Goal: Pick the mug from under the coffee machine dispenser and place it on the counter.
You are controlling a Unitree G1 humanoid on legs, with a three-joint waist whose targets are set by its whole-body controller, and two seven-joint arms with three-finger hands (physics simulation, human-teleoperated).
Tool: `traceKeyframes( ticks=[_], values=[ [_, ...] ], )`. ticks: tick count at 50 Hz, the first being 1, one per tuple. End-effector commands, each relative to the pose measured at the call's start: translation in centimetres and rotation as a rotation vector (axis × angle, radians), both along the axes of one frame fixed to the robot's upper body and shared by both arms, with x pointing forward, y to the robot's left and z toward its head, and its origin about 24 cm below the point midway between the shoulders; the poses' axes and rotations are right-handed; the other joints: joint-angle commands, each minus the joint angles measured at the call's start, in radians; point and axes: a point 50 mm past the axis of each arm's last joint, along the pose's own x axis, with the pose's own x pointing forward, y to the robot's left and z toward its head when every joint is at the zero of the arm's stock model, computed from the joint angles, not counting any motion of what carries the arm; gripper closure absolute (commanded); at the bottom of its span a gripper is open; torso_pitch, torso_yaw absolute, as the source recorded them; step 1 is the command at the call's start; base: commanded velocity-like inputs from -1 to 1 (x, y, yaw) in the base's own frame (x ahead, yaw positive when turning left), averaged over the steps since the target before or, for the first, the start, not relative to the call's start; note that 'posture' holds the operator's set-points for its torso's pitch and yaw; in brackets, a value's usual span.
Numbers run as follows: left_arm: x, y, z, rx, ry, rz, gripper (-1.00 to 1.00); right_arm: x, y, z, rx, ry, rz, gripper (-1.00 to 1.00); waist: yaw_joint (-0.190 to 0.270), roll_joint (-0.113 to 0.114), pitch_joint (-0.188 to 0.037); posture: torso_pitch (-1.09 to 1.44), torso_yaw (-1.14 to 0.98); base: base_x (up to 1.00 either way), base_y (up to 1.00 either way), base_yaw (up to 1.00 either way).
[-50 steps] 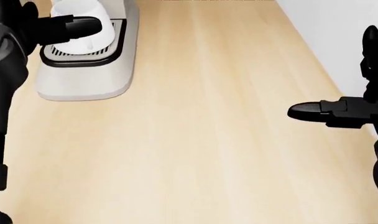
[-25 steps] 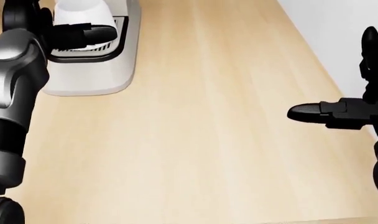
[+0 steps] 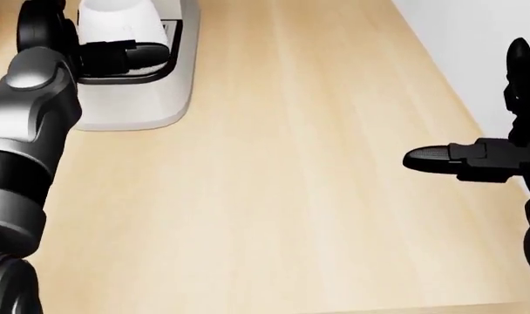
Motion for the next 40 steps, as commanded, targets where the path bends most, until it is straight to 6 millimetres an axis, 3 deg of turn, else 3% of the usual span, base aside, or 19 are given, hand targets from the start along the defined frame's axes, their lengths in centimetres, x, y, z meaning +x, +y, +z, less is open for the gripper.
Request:
traceKeyframes(
  ticks=[1, 8, 24, 26, 27, 29, 33, 40],
  values=[
    [0.1, -0.3, 3.5, 0.017, -0.135, -0.007, -1.0, -0.4, 0.1, 1.8, -0.025, -0.091, -0.001, -1.0, -0.001, 0.0, -0.029, 0.0, 0.0, 0.0, 0.0, 0.0],
    [0.2, -0.6, 3.8, 0.023, -0.144, 0.002, -1.0, -0.3, 0.0, 1.7, -0.026, -0.09, -0.001, -1.0, -0.001, -0.001, -0.03, 0.0, 0.0, 0.0, 0.0, 0.0],
    [0.4, -0.9, 2.6, 0.035, -0.123, 0.03, -1.0, -0.4, -0.1, 1.8, -0.024, -0.091, -0.003, -1.0, -0.001, -0.001, -0.032, 0.0, 0.0, 0.0, 0.0, 0.0],
    [0.4, -0.9, 2.5, 0.039, -0.123, 0.032, -0.66, -0.3, -0.1, 1.8, -0.023, -0.092, -0.003, -1.0, -0.002, -0.001, -0.032, 0.0, 0.0, 0.0, 0.0, 0.0],
    [0.4, -0.9, 2.4, 0.039, -0.123, 0.032, -0.6, -0.4, -0.1, 1.8, -0.023, -0.092, -0.003, -1.0, -0.002, -0.001, -0.032, 0.0, 0.0, 0.0, 0.0, 0.0],
    [0.4, -0.9, 2.3, 0.041, -0.124, 0.03, 0.07, -0.4, -0.1, 1.9, -0.023, -0.093, -0.003, -1.0, -0.002, -0.001, -0.032, 0.0, 0.0, 0.0, 0.0, 0.0],
    [0.4, -1.1, 2.4, 0.047, -0.127, 0.025, 0.43, -0.4, -0.1, 2.0, -0.021, -0.093, -0.004, -1.0, -0.001, -0.001, -0.031, 0.0, 0.0, 0.0, 0.0, 0.0],
    [0.4, -1.3, 2.4, 0.049, -0.131, 0.019, 0.76, -0.5, -0.1, 2.1, -0.021, -0.095, -0.004, -1.0, -0.001, -0.002, -0.033, 0.0, 0.0, 0.0, 0.0, 0.0]
  ],
)
